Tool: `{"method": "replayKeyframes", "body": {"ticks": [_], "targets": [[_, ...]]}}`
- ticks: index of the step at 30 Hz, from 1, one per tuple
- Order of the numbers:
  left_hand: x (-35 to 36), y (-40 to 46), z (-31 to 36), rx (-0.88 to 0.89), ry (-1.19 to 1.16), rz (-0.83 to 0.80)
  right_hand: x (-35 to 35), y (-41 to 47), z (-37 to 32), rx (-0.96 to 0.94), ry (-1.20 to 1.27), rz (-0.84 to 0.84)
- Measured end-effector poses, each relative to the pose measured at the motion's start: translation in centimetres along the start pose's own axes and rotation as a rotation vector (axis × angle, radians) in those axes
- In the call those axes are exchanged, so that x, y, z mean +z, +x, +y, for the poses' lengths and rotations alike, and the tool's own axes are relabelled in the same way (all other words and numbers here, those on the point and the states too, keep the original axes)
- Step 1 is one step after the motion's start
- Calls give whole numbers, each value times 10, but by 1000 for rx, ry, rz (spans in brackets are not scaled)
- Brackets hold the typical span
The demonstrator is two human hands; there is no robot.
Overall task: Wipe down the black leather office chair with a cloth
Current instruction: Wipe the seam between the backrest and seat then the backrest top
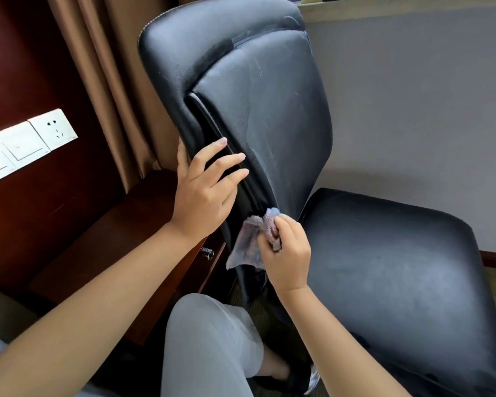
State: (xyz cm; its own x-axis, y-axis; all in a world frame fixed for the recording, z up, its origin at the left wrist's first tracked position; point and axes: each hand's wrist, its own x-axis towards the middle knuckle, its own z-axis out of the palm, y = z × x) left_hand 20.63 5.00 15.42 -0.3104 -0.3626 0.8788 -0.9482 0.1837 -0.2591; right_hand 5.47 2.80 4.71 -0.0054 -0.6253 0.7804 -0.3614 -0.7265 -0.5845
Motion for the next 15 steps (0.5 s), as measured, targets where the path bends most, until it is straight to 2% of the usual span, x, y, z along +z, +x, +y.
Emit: {"method": "replayKeyframes", "body": {"ticks": [5,8,10,15], "targets": [[-2,-4,3,4,14,-62,-4,-30,10,307,22,-55],[-6,-5,1,39,33,-102,-5,-32,7,391,25,-84],[-7,-6,1,58,54,-121,-8,-29,4,373,8,-106],[-4,-11,7,73,125,-140,-7,7,-23,173,83,-50]]}}
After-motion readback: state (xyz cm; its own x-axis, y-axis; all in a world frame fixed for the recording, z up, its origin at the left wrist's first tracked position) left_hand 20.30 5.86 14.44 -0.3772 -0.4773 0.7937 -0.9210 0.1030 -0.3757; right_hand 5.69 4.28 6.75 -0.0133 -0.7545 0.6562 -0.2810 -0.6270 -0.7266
